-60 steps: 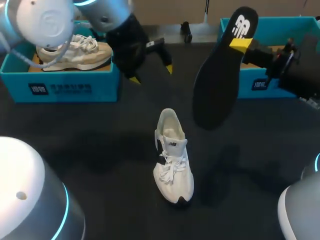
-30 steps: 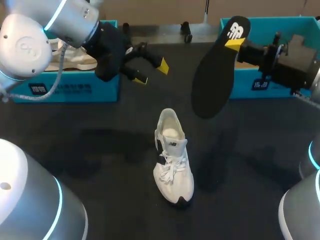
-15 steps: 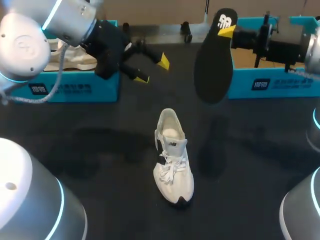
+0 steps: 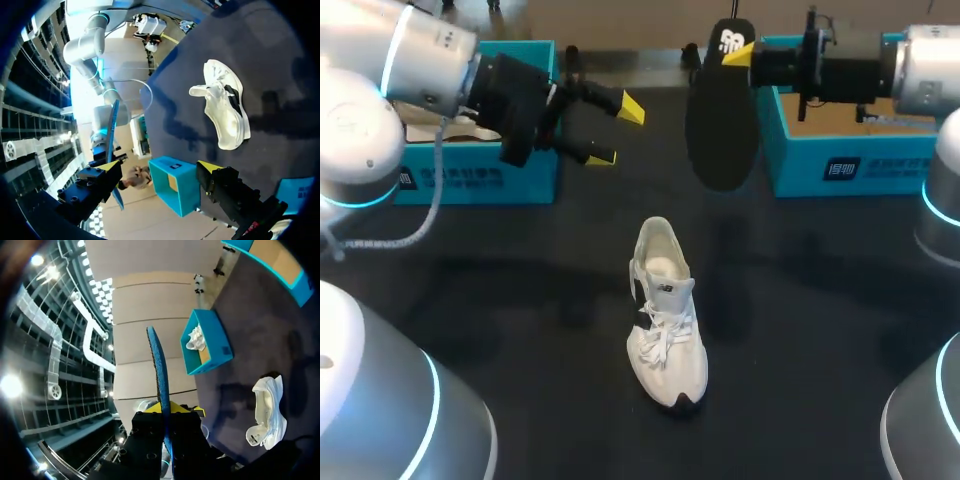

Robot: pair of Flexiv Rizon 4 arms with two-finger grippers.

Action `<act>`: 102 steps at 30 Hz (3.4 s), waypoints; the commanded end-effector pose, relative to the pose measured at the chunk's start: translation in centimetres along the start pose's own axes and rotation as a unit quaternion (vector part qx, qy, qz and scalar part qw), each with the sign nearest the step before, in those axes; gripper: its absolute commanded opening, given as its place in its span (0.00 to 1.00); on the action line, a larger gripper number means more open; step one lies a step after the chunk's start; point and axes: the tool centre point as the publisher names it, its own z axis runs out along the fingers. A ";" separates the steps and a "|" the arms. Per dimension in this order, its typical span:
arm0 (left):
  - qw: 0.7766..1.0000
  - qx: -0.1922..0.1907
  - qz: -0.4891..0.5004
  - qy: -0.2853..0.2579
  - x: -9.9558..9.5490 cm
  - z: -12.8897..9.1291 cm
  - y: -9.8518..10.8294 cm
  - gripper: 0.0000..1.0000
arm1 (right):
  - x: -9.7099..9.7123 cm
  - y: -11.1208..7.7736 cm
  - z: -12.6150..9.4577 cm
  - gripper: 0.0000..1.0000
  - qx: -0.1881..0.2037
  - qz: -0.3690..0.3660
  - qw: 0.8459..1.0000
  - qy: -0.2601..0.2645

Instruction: Take the shoe out of the shoebox, open the shoe tongue, remove and reinsert the insole, then place the shoe into the shoebox

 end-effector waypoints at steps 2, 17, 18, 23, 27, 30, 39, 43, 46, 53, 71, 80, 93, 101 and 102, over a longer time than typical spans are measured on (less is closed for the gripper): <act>0.999 -0.024 -0.006 -0.031 0.2 0.0 -0.6 1.00 | -0.7 -0.1 2.0 0.00 -0.003 0.015 1.000 0.005; 0.993 -0.056 -0.021 -0.106 -1.4 0.6 0.4 1.00 | -2.1 -1.1 5.7 0.00 0.013 0.038 0.999 0.021; 0.992 -0.057 -0.021 -0.110 -1.6 0.6 0.4 1.00 | -2.2 -1.2 5.8 0.00 0.014 0.040 0.999 0.021; 0.990 -0.054 -0.021 -0.128 -2.1 0.9 0.5 0.91 | -2.5 -1.4 6.3 0.00 0.016 0.049 0.998 0.024; 0.988 -0.051 -0.023 -0.144 -2.4 1.1 0.5 0.72 | -2.6 -1.4 6.4 0.00 0.013 0.054 0.998 0.032; 0.987 -0.057 -0.019 -0.152 -2.7 1.2 0.7 0.58 | -2.5 -1.4 6.7 0.00 0.013 0.055 0.998 0.033; 0.983 -0.057 -0.003 -0.175 -4.2 1.8 1.5 0.45 | -2.5 -1.9 7.4 0.00 0.019 0.057 0.997 0.040; 0.982 -0.050 -0.002 -0.181 -4.5 2.2 1.5 0.42 | -2.5 -1.9 7.5 0.00 0.018 0.056 0.997 0.042; 0.982 -0.046 -0.001 -0.181 -4.6 2.5 1.5 0.37 | -2.4 -1.9 7.5 0.00 0.017 0.056 0.997 0.043; 0.983 -0.042 -0.003 -0.180 -4.4 2.6 1.4 0.00 | -2.5 -2.1 7.2 0.00 0.016 0.058 0.997 0.041; 0.979 -0.020 -0.024 -0.204 -3.6 1.5 1.3 0.00 | -4.7 -3.8 3.2 1.00 -0.008 -0.015 0.998 0.053; 0.978 -0.017 -0.037 -0.203 -2.8 0.7 1.1 0.00 | -4.9 -5.0 -0.4 1.00 0.031 -0.097 0.994 0.050; 0.980 -0.027 -0.041 -0.193 -2.6 0.1 1.0 0.00 | -5.0 -5.3 -4.0 1.00 0.111 -0.136 0.984 0.030; 0.980 -0.027 -0.041 -0.193 -2.6 0.1 1.0 0.00 | -5.6 -5.0 -5.2 1.00 0.107 -0.130 0.986 0.007; 0.980 -0.027 -0.041 -0.193 -2.6 0.1 1.0 0.00 | -5.6 -5.0 -5.2 1.00 0.107 -0.130 0.986 0.007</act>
